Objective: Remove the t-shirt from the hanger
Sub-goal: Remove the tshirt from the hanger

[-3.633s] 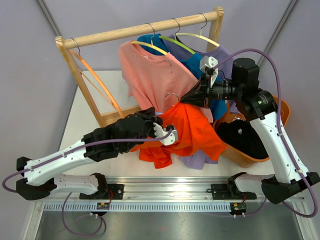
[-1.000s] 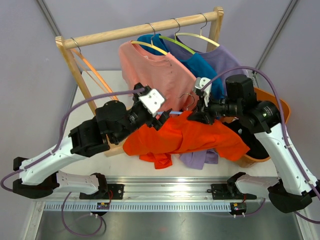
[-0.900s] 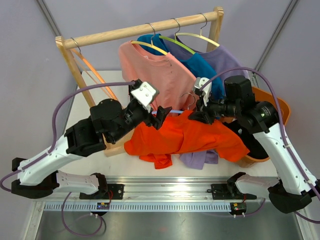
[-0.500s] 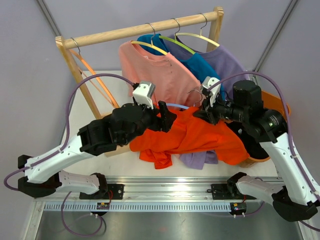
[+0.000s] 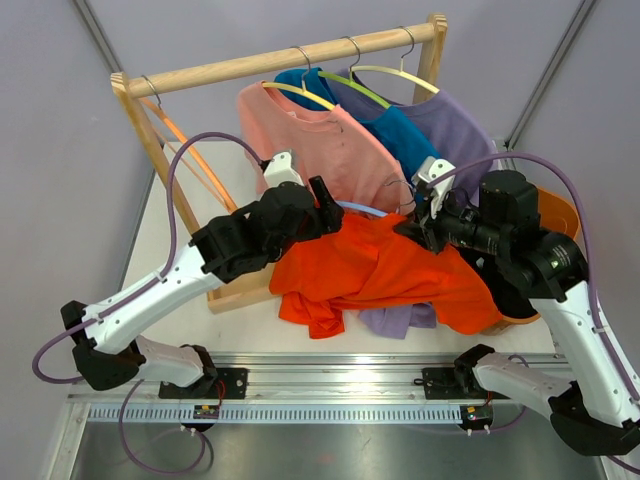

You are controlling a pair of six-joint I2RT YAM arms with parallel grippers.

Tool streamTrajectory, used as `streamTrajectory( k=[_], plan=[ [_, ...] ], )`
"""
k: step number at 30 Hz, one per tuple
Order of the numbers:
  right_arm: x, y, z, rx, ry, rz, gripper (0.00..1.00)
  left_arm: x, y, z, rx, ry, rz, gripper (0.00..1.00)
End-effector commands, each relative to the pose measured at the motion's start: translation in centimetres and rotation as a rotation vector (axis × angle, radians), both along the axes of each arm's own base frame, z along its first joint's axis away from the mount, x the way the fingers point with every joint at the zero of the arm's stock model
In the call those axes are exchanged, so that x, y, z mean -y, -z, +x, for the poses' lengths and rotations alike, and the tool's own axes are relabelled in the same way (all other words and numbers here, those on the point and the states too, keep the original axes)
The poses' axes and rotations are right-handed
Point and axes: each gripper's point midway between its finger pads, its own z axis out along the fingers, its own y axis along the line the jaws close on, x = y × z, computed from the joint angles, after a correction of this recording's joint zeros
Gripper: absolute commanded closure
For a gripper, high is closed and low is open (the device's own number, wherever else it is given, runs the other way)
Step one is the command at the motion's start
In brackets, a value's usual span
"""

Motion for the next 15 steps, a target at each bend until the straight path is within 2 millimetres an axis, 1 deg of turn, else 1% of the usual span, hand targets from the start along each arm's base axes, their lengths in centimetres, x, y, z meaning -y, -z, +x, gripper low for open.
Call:
streamTrajectory(
  k=[1,2,4,6,9,12,13,14,15],
  plan=[
    [0.1,-2.4,-0.1,0.088,0.002,0.052,1.0,-0.9,-1.8,1.5,0.01,-0.092,-0.051,0.34],
    [0.1,-2.3,-0.1,0.086,0.002,0.051,1.0,-0.9,-1.7,1.5,0.012,-0.095,-0.047,0.34],
    [0.1,-2.3,-0.2,0.083,-0.003,0.055,1.0,-1.3,-1.6,1.9,0.02,-0.116,-0.042,0.42],
    [0.0,-2.2,-0.3,0.081,-0.006,0.057,1.0,-1.6,-1.7,2.1,0.03,-0.13,-0.044,0.46],
    [0.0,-2.4,-0.6,0.082,-0.016,0.063,1.0,-2.3,-1.3,2.7,0.048,-0.168,-0.02,0.53],
    [-0.1,-2.8,-0.8,0.084,-0.023,0.075,1.0,-2.8,-0.5,3.1,0.05,-0.189,-0.001,0.58],
    [-0.1,-2.8,-0.9,0.084,-0.024,0.077,1.0,-2.9,-0.6,3.4,0.058,-0.195,-0.004,0.6],
    [-0.1,-3.0,-0.9,0.087,-0.022,0.081,1.0,-3.0,-0.1,3.5,0.057,-0.2,0.009,0.66],
    [0.0,-3.0,-0.9,0.085,-0.021,0.081,1.0,-3.2,0.0,3.6,0.062,-0.208,0.017,0.67]
  ],
)
